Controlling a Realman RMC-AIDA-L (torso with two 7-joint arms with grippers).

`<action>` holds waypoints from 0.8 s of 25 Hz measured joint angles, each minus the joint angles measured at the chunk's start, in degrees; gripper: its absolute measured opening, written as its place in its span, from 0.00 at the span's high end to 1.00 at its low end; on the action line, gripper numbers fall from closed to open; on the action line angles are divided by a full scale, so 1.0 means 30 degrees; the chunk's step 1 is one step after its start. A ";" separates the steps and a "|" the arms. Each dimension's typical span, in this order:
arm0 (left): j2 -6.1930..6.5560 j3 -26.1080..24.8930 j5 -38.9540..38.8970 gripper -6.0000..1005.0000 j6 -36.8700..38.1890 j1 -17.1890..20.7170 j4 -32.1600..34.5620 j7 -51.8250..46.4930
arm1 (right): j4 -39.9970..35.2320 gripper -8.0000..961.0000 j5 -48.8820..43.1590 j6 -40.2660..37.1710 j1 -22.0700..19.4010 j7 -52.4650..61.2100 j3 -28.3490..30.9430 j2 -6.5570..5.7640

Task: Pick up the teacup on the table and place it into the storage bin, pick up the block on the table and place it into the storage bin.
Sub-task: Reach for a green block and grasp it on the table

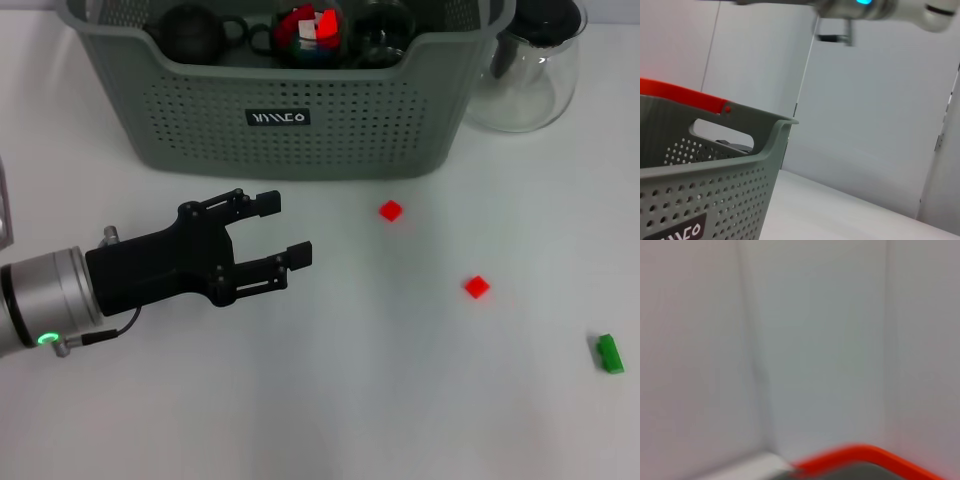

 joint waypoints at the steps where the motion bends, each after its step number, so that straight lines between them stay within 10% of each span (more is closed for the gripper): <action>1: 0.0012 -0.0002 -0.0006 0.22 -0.0051 -0.0029 0.0001 0.0000 | -0.1124 0.16 0.1107 -0.1312 -0.1160 -0.0657 -0.0100 -0.0012; 9: 0.0013 0.0012 -0.0031 0.22 -0.0201 -0.0156 0.0122 0.0000 | -0.4743 0.17 0.3319 -1.0080 -0.8277 -0.5654 -0.0266 -0.0016; 20: 0.0316 0.0001 0.0153 0.22 -0.0023 -0.0436 0.0498 -0.0170 | -0.5280 0.23 0.0501 -1.6983 -1.0888 -0.6121 0.7803 -0.0055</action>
